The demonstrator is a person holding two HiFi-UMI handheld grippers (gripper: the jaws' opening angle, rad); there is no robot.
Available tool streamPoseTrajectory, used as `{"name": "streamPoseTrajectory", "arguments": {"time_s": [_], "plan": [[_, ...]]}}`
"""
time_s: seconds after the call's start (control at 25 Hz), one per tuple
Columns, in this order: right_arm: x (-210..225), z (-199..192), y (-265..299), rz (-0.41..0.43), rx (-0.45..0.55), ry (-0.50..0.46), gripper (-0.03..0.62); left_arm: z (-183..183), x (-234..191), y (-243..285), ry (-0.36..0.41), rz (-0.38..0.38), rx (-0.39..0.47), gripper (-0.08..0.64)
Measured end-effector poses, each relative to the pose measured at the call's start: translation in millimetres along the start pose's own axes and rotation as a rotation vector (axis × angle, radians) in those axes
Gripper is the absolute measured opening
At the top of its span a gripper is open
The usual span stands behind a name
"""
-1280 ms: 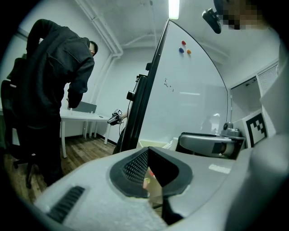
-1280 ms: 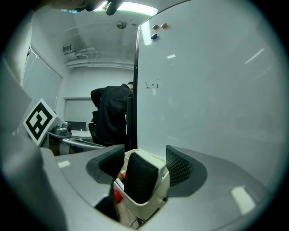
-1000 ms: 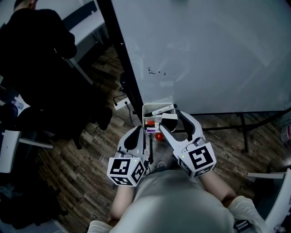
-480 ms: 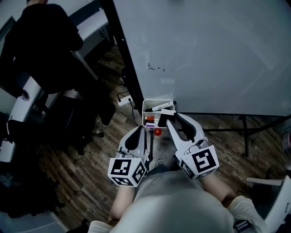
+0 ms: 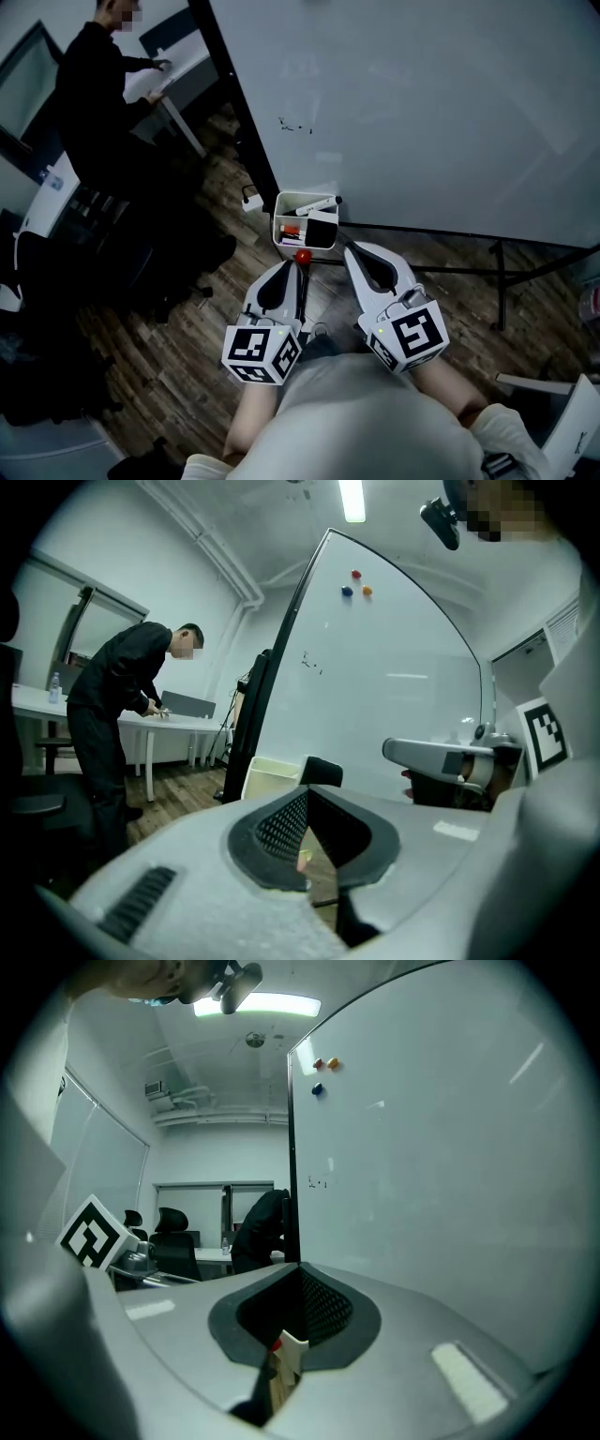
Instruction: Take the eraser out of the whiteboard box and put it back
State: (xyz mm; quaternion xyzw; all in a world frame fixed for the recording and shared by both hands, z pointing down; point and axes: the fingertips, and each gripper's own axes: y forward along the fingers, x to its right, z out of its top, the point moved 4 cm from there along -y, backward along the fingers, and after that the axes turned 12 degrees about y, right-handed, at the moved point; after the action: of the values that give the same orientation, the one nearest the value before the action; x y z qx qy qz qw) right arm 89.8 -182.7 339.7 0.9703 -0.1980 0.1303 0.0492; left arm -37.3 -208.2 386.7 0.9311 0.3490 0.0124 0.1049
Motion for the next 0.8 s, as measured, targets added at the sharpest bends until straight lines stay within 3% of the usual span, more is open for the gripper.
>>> {"name": "streamPoseTrajectory", "arguments": {"time_s": [0.8], "plan": [[11,-14,-99,0.073,-0.046,-0.014,0.003,-18,97,-31,-0.004,0.054,0.006,0.002]]}}
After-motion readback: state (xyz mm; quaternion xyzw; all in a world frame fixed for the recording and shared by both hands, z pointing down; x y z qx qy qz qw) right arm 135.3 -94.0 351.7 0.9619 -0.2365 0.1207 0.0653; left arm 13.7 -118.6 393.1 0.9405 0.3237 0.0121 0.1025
